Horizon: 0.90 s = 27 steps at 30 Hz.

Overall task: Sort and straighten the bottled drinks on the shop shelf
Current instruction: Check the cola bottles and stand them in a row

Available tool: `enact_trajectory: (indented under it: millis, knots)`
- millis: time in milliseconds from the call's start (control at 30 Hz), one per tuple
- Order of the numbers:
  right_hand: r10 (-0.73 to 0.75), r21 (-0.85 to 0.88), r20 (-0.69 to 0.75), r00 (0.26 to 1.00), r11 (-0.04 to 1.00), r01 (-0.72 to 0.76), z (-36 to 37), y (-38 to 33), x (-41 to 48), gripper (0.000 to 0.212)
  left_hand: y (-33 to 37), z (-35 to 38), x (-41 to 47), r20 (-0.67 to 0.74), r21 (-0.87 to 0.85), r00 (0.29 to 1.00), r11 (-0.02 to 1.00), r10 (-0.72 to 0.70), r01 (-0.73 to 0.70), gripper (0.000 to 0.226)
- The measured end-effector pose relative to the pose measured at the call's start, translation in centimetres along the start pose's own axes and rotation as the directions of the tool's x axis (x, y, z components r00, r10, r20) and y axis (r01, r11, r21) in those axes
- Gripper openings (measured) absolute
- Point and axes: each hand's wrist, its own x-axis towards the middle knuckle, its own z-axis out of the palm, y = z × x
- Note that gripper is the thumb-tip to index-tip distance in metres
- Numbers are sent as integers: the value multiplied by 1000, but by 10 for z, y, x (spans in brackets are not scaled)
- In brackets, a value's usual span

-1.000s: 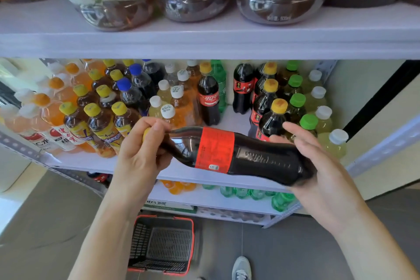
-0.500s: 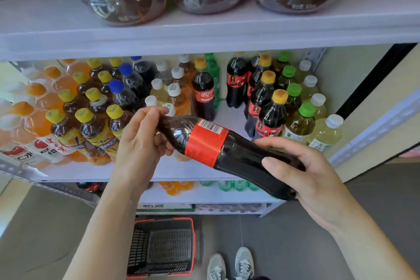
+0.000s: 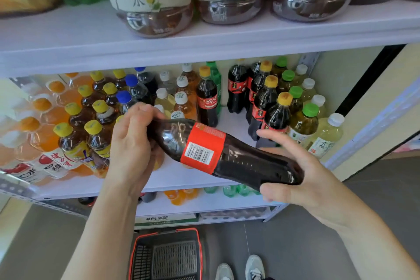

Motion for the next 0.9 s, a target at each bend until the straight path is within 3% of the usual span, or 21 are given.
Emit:
enact_trajectory:
  millis: [133, 233, 367, 500, 667, 767, 900]
  knots:
    - [77, 224, 213, 974, 967, -125, 9, 5, 3, 64, 5, 0, 6, 8, -58, 994, 993, 106, -105, 20]
    - [57, 307, 180, 982, 945, -112, 15, 9, 2, 57, 6, -3, 9, 33, -41, 995, 995, 96, -94, 19]
    - [-72, 31, -18, 997, 997, 72, 18, 8, 0, 52, 7, -9, 15, 28, 156, 999, 987, -46, 41, 31]
    - [-212, -219, -178, 961, 960, 171, 20, 4, -4, 58, 4, -14, 17, 40, 334, 985, 931, -170, 147, 41]
    - [-358, -467, -194, 913, 853, 235, 25, 7, -3, 63, -4, -5, 13, 13, 115, 999, 992, -48, 47, 21]
    - [-237, -479, -146, 961, 867, 141, 19, 10, -3, 71, -4, 1, 15, 4, 36, 999, 999, 36, -36, 16]
    - [56, -333, 111, 992, 943, -16, 11, 16, 3, 64, -2, 7, 18, 53, 49, 983, 983, 173, -176, 15]
